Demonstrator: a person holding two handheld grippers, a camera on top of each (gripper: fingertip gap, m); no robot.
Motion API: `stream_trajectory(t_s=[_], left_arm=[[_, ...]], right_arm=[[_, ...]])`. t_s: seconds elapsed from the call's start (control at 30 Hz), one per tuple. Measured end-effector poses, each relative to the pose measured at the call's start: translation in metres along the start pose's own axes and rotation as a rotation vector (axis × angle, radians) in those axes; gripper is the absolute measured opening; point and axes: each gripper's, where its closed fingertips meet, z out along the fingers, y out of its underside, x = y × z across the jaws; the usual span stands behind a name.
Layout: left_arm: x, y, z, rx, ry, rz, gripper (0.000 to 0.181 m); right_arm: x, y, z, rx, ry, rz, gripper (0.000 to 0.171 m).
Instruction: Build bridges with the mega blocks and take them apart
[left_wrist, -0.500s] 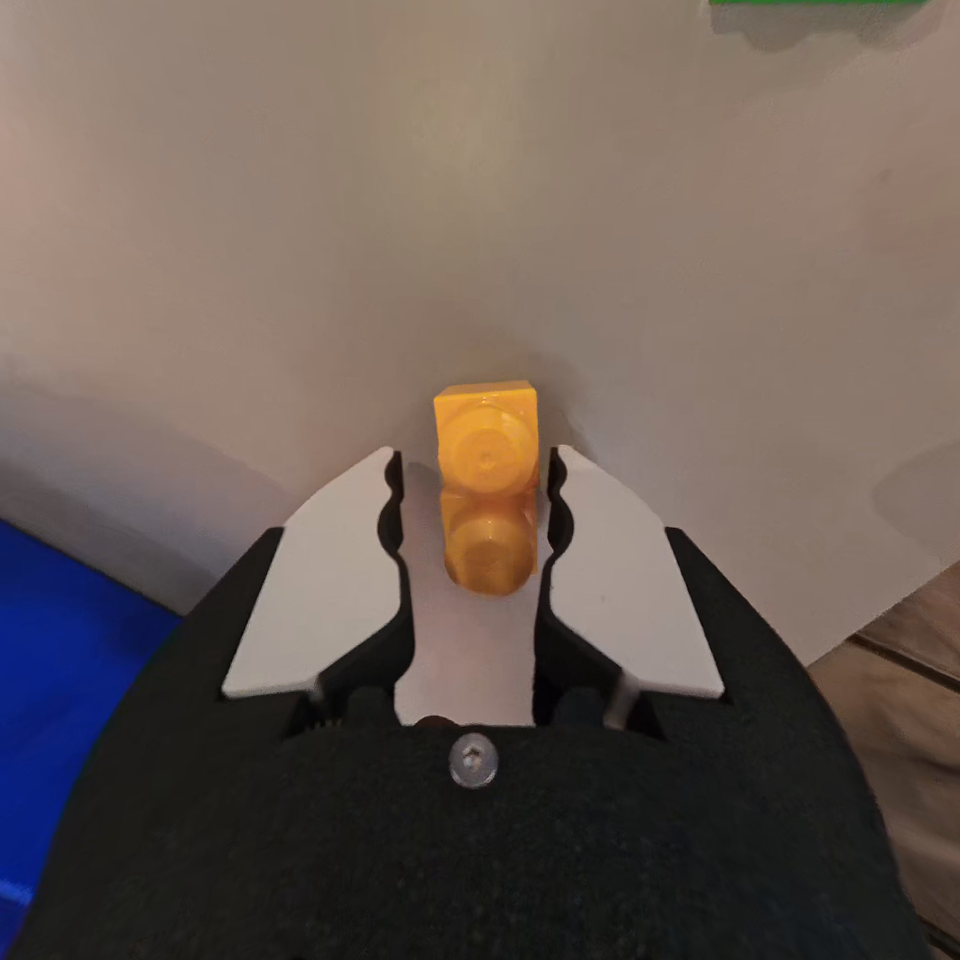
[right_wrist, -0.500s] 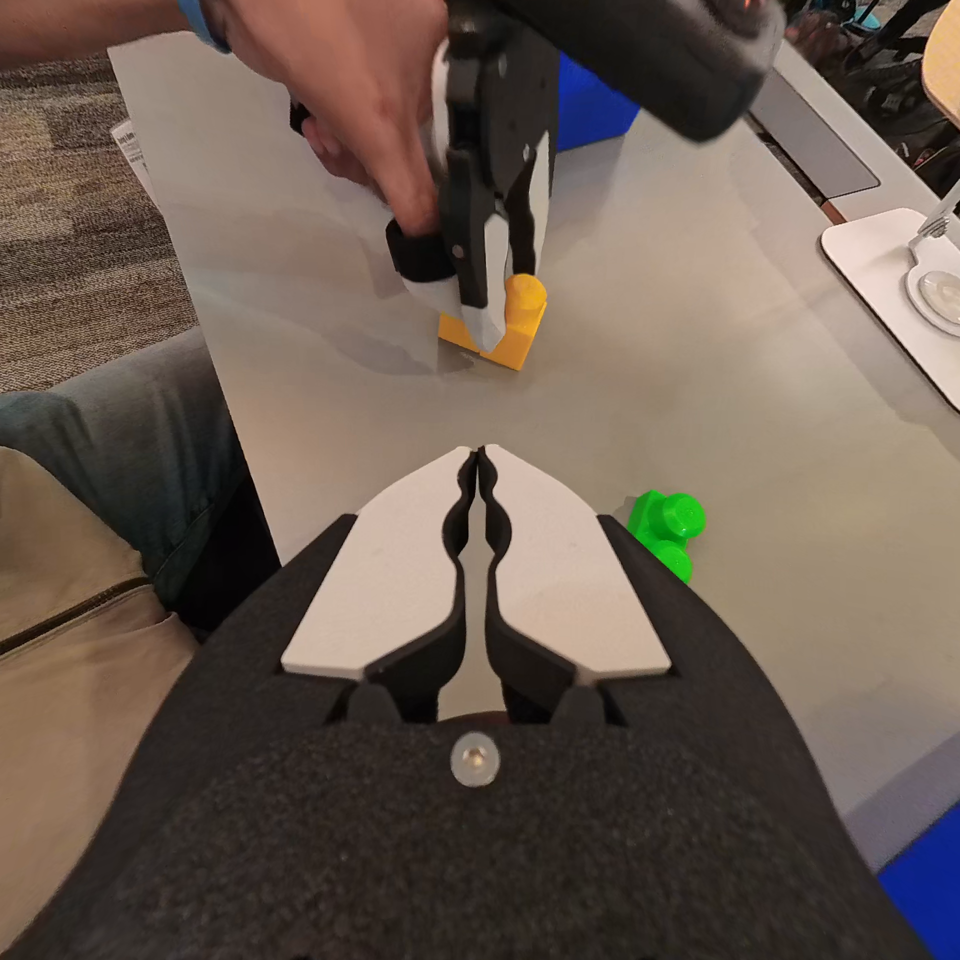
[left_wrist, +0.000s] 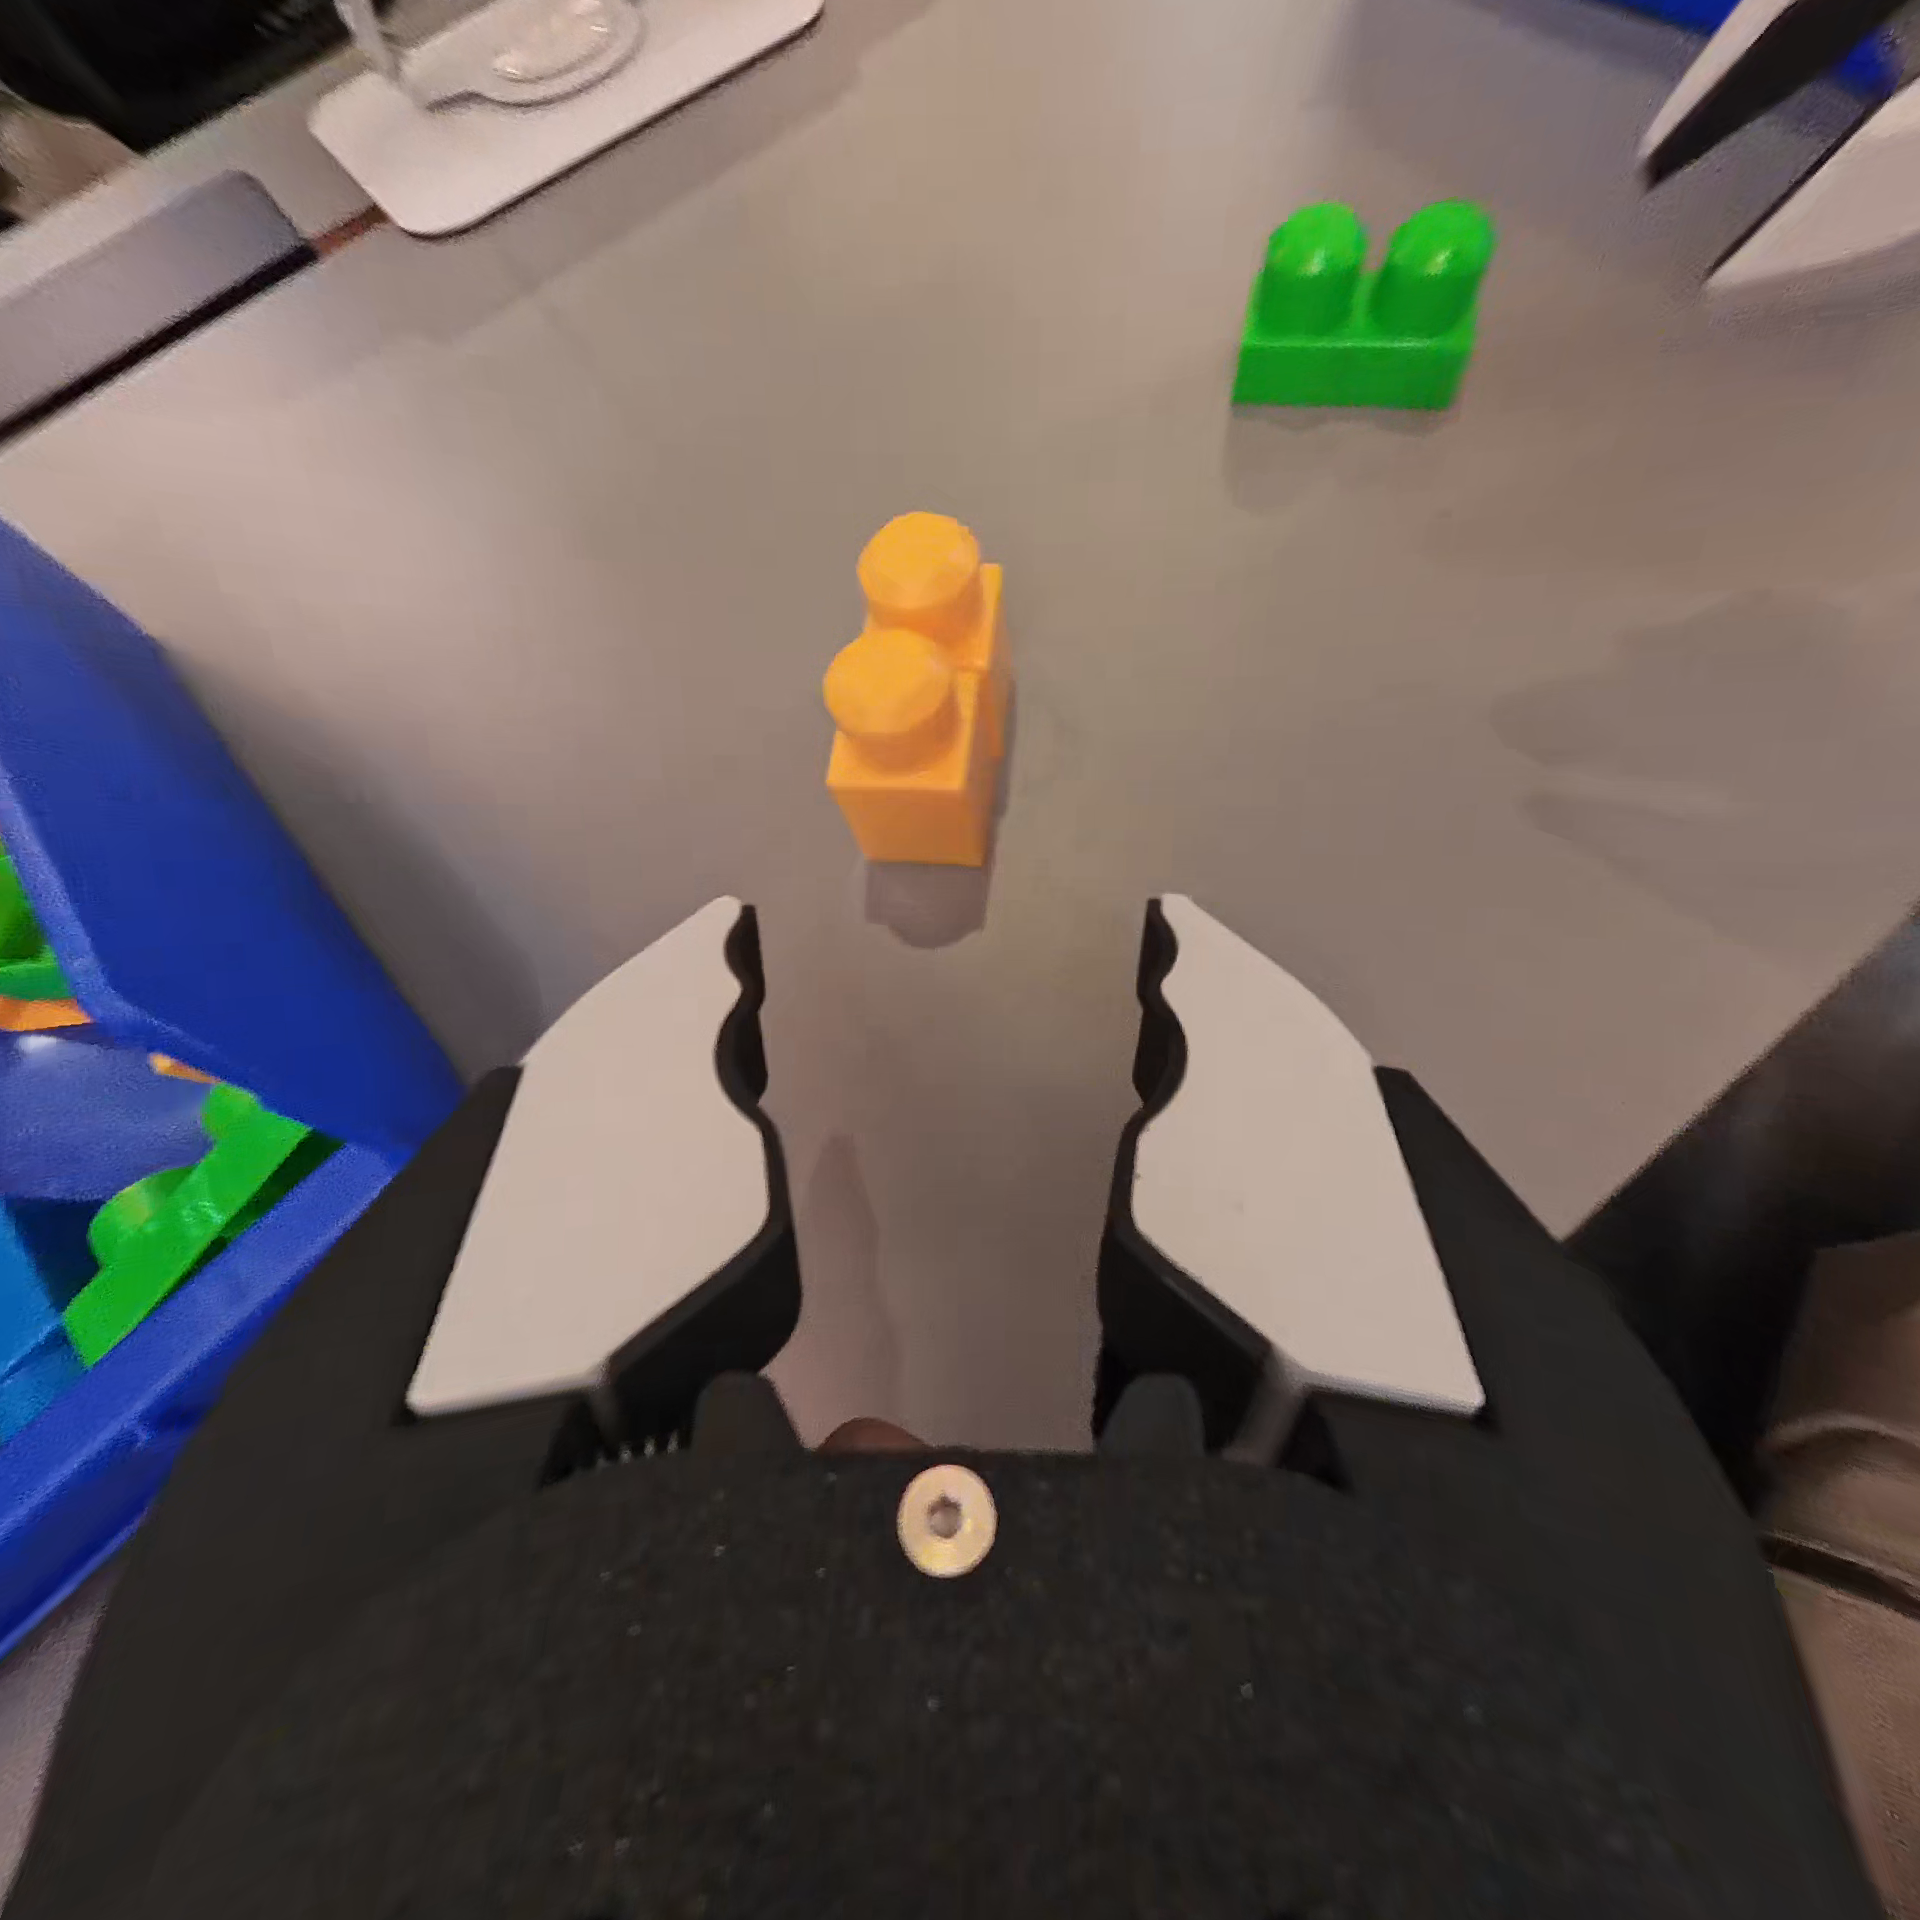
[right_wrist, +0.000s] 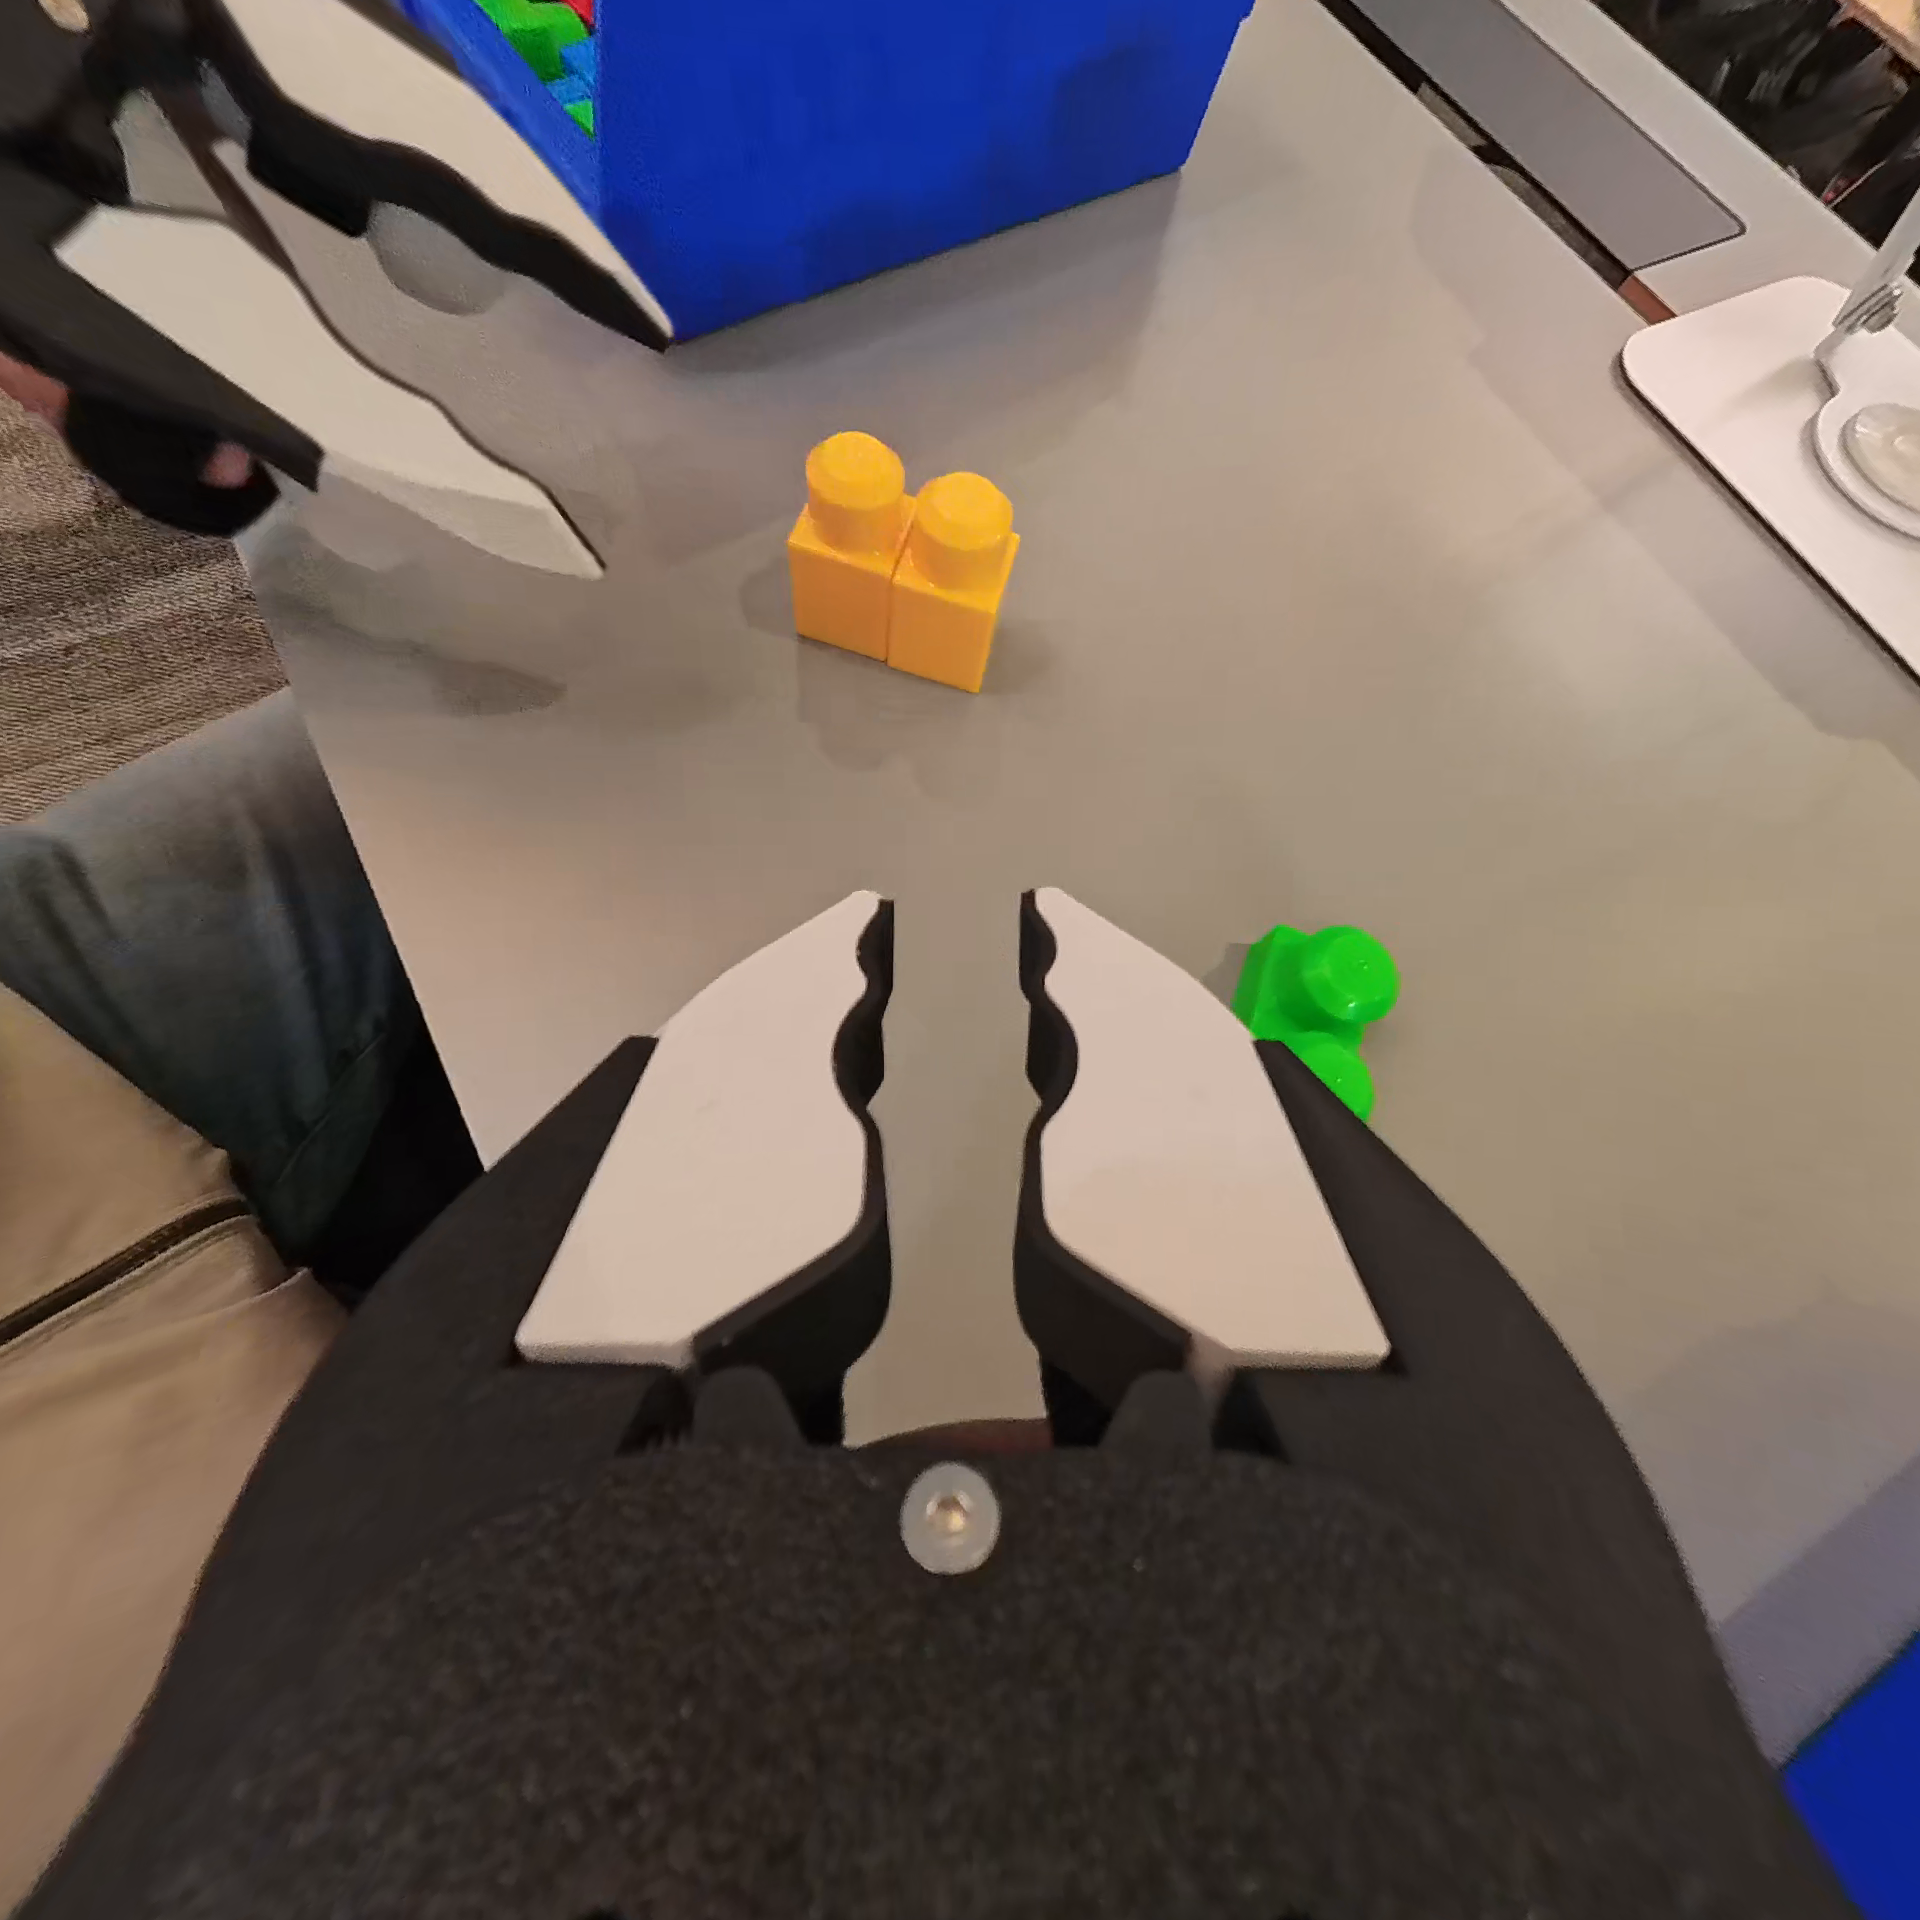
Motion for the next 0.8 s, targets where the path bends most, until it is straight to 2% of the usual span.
stream_trajectory(t_s=[0.1,0.23,0.37,0.5,0.57,0.8], left_arm=[[-0.008,0.012,0.010,-0.028,-0.017,0.008,0.077],[-0.008,0.009,0.022,0.015,0.091,-0.172,0.077],[-0.009,0.001,0.037,0.025,0.116,-0.272,0.074],[-0.007,0.008,0.058,-0.087,0.039,-0.127,0.065],[-0.005,0.008,0.067,-0.120,0.025,-0.074,0.066],[-0.002,-0.005,0.087,-0.123,0.038,-0.062,0.061]], right_arm=[[0.000,-0.004,-0.002,0.015,0.009,-0.010,0.023],[-0.001,-0.010,-0.006,0.033,0.016,-0.026,0.022],[-0.001,-0.011,-0.007,0.035,0.022,-0.038,0.021],[-0.002,-0.011,-0.007,0.031,0.020,-0.044,0.019],[-0.002,-0.011,-0.007,0.033,0.022,-0.046,0.019],[-0.001,-0.011,-0.011,0.034,0.027,-0.045,0.018]])
